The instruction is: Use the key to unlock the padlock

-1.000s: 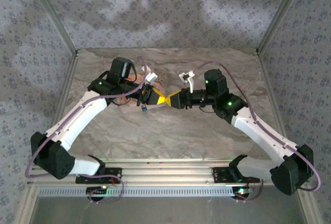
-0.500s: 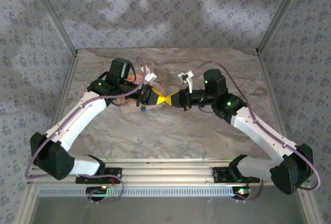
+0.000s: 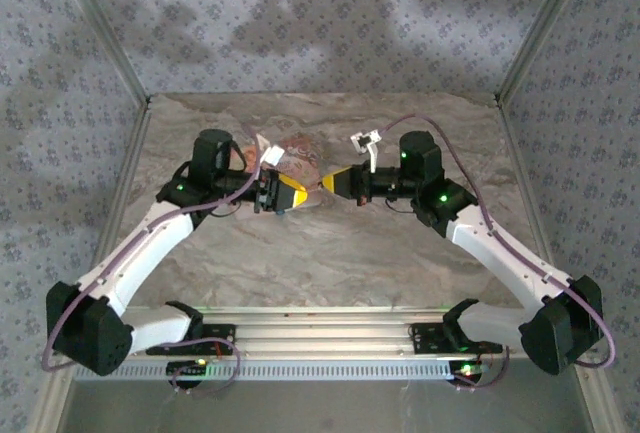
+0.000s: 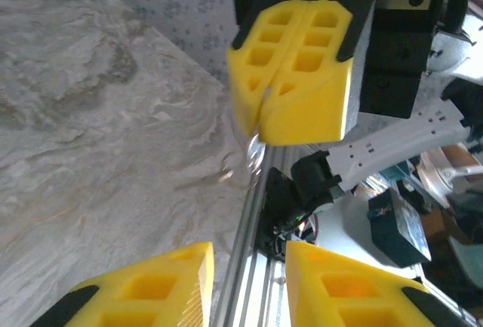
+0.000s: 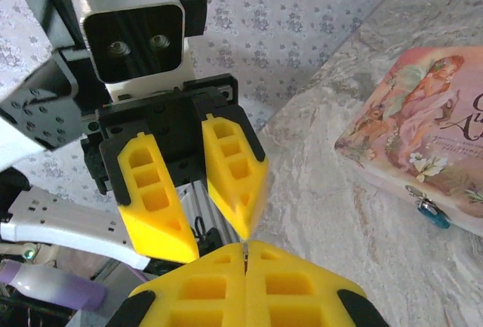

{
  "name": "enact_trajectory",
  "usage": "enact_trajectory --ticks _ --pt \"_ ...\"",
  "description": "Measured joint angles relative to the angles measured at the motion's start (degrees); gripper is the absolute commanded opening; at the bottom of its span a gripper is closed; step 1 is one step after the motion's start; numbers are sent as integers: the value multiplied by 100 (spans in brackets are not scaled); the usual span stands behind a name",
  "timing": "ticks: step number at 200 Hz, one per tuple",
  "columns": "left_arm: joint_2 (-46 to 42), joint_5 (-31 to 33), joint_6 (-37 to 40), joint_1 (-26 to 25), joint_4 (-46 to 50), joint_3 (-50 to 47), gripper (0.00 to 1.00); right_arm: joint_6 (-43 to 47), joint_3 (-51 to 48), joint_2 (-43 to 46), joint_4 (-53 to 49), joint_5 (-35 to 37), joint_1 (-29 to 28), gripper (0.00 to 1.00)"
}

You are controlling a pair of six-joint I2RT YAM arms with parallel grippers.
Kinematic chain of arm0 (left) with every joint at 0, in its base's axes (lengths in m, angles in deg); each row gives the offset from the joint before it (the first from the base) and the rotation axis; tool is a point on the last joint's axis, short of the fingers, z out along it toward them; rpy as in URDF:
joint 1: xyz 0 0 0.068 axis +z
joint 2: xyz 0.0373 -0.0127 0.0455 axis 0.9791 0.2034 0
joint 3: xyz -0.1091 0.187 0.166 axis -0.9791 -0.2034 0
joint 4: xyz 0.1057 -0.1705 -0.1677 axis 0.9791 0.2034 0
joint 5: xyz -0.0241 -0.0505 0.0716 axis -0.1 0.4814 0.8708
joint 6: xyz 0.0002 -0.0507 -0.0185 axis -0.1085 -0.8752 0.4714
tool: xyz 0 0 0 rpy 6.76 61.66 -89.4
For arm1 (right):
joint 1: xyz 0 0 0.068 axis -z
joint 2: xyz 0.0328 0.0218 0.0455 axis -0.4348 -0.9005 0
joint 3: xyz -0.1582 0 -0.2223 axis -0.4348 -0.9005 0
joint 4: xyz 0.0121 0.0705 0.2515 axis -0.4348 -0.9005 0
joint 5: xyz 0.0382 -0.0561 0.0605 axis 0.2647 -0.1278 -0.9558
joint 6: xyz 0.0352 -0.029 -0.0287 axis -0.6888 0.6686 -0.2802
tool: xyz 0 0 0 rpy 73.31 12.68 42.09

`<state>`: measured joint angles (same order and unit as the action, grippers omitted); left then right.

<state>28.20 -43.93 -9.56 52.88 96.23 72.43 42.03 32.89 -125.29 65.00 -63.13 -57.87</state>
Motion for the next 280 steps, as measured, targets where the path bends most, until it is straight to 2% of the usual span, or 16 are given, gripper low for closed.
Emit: enact_trajectory --ticks 23,47,72,131,169,280 --pt "-284 96 -640 66 -782 -450 36 -22 -11 0 107 7 -2 0" --pt "-382 238 -1349 31 -1681 -850 43 -44 -20 -44 234 -4 -2 0" --pt "-385 479 -1751 -66 -2249 -1075 47 -72 -20 -155 315 -70 -4 0" --pt "-260 717 -2557 -249 -3560 -1220 45 -79 -20 -365 348 -238 -90 0" --pt "-103 734 -2715 -378 -3856 -1228 44 -79 -17 -365 365 -236 -94 0" --pt "-24 756 -2791 -404 -3862 -1379 35 -109 -17 -365 507 -229 -94 0"
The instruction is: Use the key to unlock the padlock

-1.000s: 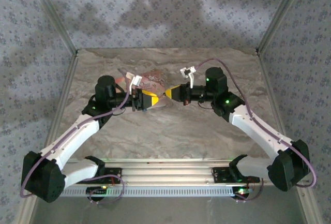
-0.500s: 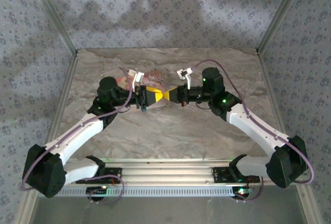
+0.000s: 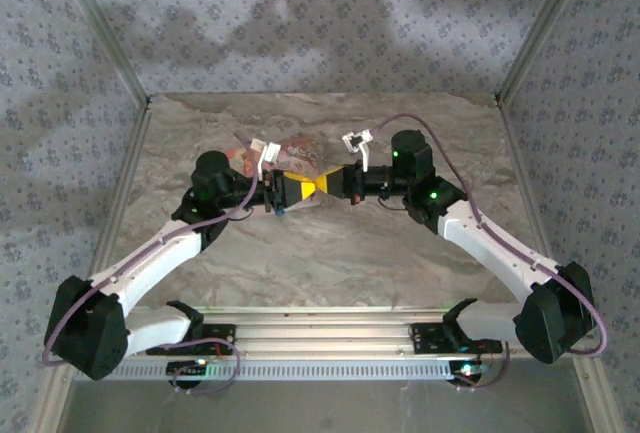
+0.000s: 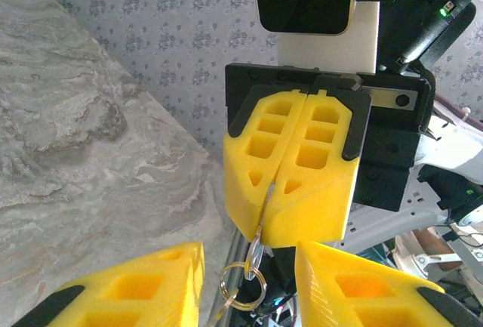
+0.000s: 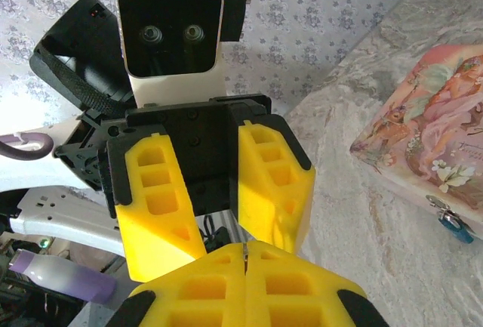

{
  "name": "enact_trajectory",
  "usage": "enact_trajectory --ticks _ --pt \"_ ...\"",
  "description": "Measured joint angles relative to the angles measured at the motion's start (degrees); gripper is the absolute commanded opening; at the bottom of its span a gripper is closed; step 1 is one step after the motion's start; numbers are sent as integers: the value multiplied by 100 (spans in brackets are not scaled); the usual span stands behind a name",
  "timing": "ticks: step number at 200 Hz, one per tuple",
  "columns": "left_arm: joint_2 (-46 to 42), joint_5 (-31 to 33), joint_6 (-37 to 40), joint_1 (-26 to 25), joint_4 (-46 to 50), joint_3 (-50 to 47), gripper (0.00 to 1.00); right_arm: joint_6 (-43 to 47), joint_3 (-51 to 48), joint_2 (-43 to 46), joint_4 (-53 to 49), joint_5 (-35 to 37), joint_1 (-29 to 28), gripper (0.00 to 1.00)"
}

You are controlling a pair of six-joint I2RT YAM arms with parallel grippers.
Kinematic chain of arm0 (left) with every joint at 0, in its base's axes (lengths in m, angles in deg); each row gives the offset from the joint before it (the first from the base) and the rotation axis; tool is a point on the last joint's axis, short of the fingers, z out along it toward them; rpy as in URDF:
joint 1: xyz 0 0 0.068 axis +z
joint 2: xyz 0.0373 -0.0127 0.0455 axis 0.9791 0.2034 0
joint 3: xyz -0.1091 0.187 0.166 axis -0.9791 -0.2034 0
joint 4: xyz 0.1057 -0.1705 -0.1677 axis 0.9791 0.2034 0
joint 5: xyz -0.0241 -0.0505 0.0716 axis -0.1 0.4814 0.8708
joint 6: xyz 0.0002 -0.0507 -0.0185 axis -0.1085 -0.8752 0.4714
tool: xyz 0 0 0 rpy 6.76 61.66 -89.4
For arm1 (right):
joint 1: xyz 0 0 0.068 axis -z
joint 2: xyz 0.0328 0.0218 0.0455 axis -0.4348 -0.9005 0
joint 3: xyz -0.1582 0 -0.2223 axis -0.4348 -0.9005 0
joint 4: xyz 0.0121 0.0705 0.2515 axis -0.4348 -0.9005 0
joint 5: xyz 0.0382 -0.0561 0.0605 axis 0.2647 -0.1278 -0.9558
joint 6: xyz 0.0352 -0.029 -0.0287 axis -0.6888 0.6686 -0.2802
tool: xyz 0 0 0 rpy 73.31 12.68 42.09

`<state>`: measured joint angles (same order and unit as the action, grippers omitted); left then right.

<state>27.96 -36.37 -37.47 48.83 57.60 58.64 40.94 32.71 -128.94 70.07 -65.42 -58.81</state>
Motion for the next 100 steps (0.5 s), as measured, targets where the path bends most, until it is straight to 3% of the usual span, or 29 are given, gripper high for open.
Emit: enact_trajectory --ticks 71,94,100 --pt "76 -24 24 -37 7 2 18 -15 -2 0 70 44 0 0" --pt "76 -42 48 -37 0 13 0 -15 -2 0 63 63 0 0" --pt "76 -39 44 -35 4 13 0 -13 -2 0 63 66 0 0"
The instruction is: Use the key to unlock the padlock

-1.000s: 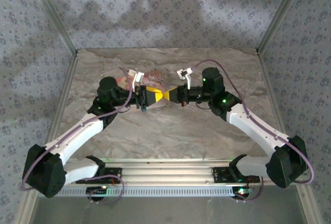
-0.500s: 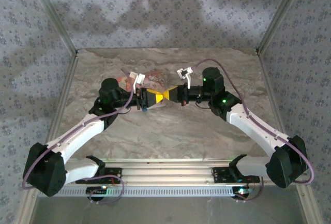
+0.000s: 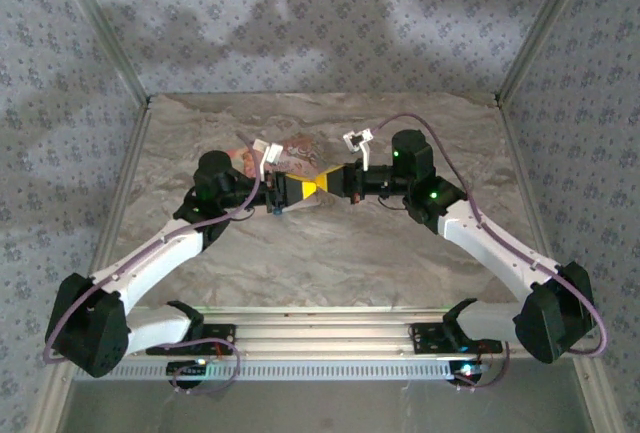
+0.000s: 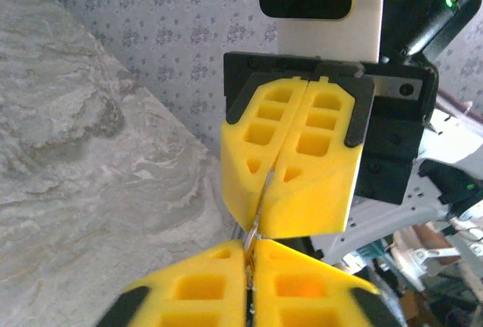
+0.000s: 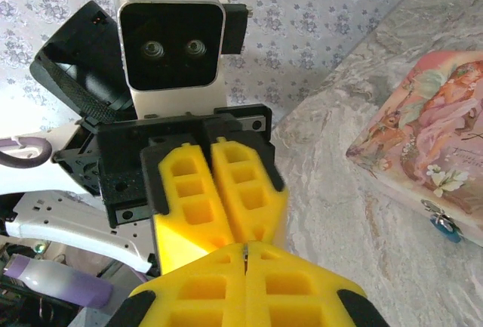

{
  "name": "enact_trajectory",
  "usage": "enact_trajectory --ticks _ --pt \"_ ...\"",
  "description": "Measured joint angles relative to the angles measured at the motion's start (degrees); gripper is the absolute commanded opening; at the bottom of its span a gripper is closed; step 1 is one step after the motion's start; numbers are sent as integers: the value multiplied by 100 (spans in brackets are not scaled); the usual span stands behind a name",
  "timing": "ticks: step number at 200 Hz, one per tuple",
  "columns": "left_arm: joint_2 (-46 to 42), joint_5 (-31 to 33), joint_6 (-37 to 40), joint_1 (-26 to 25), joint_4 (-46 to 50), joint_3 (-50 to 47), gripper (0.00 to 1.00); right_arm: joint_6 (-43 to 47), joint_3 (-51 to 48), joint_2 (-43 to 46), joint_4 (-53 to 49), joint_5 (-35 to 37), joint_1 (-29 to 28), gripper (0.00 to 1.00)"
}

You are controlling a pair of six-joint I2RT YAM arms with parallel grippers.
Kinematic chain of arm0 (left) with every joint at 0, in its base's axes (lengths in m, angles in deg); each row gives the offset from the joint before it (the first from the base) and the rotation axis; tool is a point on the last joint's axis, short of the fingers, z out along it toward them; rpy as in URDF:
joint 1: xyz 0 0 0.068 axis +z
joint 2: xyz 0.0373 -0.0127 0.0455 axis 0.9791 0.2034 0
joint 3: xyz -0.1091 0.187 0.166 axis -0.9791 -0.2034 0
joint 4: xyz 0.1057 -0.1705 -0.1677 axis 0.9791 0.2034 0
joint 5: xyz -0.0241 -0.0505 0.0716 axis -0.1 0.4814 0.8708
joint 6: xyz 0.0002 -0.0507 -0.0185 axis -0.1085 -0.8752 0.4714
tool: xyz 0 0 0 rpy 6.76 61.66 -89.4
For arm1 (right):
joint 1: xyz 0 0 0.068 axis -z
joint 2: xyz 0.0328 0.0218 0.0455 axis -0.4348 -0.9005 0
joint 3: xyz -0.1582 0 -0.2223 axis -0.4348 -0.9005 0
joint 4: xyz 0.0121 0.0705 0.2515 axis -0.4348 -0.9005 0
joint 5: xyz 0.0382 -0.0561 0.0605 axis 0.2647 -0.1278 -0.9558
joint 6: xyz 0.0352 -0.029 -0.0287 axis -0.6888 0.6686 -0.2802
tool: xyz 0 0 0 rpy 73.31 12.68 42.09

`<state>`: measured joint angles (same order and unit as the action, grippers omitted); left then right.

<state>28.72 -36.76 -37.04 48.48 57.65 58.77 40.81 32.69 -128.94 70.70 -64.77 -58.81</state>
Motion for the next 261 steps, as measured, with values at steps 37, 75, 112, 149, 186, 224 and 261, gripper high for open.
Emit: enact_trajectory --ticks 37,75,112,149,186,224,261 --pt "-11 26 109 2 15 2 0 0 0 0 -4 37 0 2" --pt "-153 140 372 22 417 2 0 -70 -2 7 -85 264 7 57" --pt "-470 402 710 487 1252 2 0 -151 -11 114 -319 815 160 67" --pt "-765 1300 1283 1460 2946 146 0 -63 348 -101 -1191 1740 219 69" --pt "-841 1882 1403 2796 3766 52 0 83 1259 -1298 -1827 2334 219 68" --pt "-387 2120 1379 4013 3958 -254 0 175 2562 -3093 -2470 2441 251 62" --pt "645 2166 1377 4131 3821 -295 0 175 3375 -4304 -2889 2376 317 61"
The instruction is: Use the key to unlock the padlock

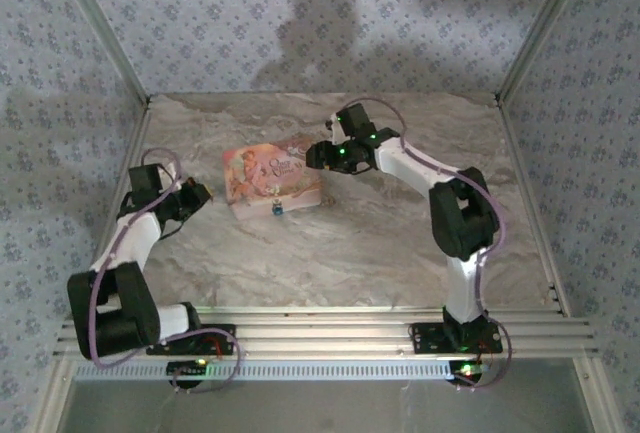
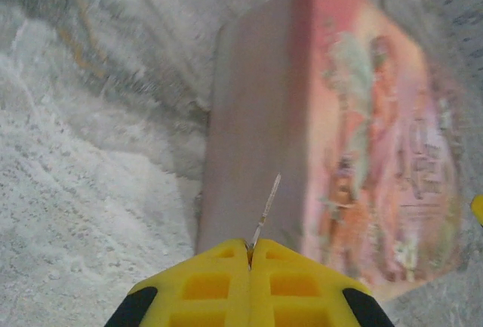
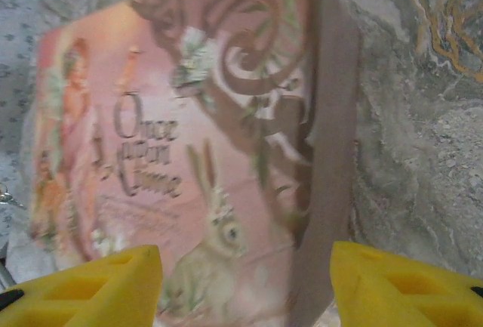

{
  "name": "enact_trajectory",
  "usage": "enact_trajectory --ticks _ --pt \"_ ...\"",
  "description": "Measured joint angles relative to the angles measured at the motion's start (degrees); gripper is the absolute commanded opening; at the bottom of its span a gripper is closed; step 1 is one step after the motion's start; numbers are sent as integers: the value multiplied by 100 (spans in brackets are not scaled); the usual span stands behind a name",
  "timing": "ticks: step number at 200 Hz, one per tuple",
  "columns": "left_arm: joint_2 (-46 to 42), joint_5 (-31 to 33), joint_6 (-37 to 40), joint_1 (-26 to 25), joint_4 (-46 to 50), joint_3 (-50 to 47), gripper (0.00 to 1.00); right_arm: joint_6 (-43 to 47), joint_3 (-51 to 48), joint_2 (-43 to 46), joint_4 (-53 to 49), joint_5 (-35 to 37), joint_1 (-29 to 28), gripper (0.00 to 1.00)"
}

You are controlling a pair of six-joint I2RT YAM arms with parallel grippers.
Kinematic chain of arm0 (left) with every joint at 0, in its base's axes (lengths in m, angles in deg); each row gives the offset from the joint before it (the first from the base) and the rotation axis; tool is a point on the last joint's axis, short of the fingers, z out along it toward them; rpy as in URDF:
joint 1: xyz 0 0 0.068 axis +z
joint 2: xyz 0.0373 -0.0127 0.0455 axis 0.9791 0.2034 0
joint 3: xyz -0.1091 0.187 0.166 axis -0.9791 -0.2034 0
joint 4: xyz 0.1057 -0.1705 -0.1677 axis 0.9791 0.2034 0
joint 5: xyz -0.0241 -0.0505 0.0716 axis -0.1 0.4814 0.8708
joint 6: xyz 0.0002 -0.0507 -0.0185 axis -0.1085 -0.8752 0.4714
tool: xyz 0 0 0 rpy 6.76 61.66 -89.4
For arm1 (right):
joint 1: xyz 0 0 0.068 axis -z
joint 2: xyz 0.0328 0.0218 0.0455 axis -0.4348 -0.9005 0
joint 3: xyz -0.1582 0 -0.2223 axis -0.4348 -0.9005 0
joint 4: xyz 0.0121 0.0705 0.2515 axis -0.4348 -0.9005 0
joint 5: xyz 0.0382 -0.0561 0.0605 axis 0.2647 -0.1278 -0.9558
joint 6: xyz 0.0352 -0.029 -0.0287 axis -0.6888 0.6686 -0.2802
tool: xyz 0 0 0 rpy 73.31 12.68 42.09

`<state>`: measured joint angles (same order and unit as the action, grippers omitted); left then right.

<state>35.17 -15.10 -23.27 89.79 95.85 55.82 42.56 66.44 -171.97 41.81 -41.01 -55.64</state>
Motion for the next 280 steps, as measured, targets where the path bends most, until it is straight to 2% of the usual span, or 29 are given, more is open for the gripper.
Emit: enact_trajectory --ticks 32,75,104,138,178,232,280 --pt "673 92 28 -170 -243 -11 0 0 164 -376 -87 -146 61 57" --pt "1132 452 199 -1117 -354 267 0 -7 -142 -385 199 -551 238 51" --pt "1419 769 310 -1657 -367 634 0 -22 -966 94 684 -656 540 51" --pt "1794 988 350 -2153 -476 1034 0 -17 -1784 748 726 -568 774 51" --pt "2138 1268 369 -2638 -531 1451 0 2 -2505 1390 706 -323 960 56" --pt "2017 1303 463 -2852 -476 1419 0 125 -2712 1703 442 -293 1158 62" --pt "1069 1353 693 -2562 -2 1244 0 179 -2861 2621 131 94 1300 62"
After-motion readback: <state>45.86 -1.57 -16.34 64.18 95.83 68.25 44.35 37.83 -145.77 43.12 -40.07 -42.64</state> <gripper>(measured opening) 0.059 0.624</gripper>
